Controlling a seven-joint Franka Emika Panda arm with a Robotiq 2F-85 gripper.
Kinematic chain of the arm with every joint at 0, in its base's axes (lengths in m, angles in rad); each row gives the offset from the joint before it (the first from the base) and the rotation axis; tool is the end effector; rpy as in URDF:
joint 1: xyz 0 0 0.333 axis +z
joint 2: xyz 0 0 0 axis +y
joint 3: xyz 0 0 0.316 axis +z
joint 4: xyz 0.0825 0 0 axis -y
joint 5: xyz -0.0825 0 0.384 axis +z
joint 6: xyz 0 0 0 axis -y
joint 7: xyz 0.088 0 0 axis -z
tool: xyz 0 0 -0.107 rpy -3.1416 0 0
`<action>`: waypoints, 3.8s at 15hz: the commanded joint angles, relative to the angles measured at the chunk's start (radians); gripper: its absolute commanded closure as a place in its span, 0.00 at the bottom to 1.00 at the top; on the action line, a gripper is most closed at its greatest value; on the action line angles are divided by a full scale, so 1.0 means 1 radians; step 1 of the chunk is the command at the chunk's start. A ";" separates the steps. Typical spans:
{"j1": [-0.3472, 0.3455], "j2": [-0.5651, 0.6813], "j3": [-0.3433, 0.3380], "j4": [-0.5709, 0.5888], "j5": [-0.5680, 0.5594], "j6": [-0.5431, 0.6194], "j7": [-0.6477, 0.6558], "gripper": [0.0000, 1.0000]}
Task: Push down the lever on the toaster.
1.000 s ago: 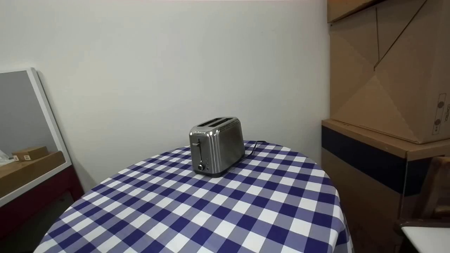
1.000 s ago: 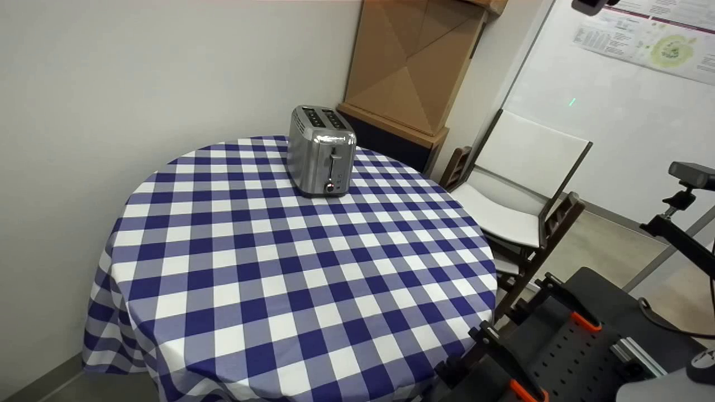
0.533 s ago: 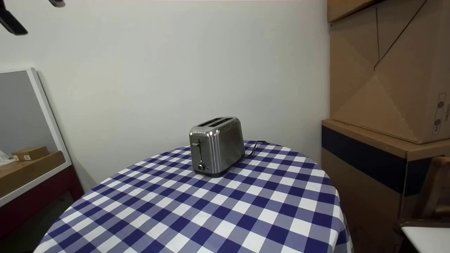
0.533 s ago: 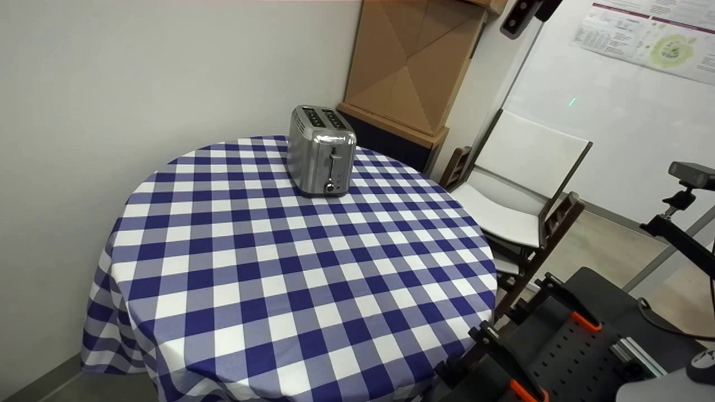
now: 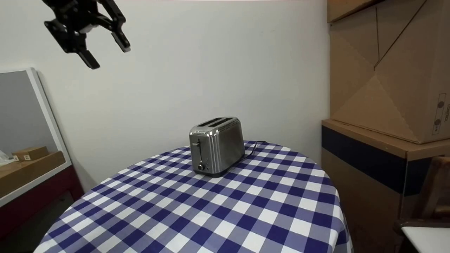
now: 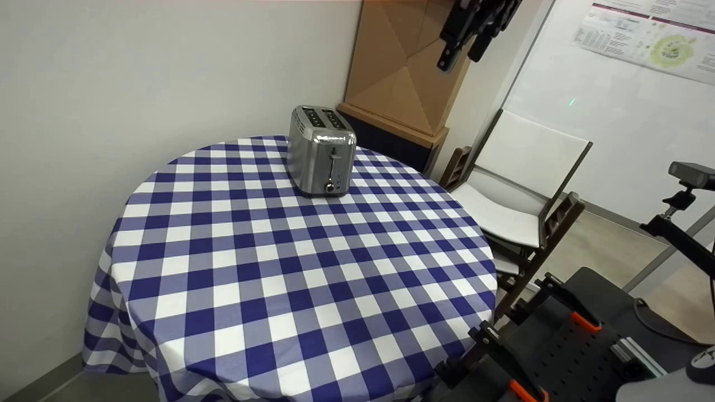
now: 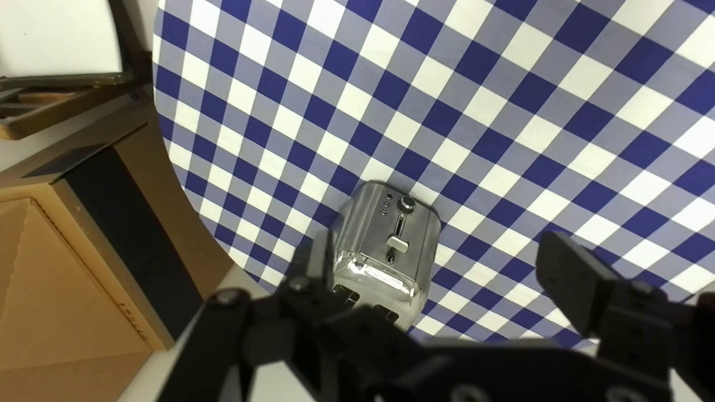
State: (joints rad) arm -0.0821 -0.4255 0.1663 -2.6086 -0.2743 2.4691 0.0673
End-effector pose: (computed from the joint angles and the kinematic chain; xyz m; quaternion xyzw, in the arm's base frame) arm 0.4199 0.0359 0.4214 0.9768 0.0998 0.1441 0.1232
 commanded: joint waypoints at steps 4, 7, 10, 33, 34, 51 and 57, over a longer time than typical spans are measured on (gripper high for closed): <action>-0.037 0.324 0.009 0.229 -0.240 0.027 0.163 0.63; -0.009 0.450 -0.015 0.324 -0.378 0.026 0.273 0.86; 0.040 0.581 -0.060 0.426 -0.524 0.021 0.400 1.00; 0.276 1.287 -0.273 1.036 -0.615 0.054 0.508 1.00; 0.281 1.297 -0.272 1.034 -0.617 0.060 0.508 1.00; 0.269 1.434 -0.293 1.083 -0.562 0.123 0.486 1.00; 0.201 1.187 -0.202 0.864 -0.303 0.137 0.338 1.00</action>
State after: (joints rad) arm 0.1648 0.9252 -0.0943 -1.5835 -0.7133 2.5824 0.5098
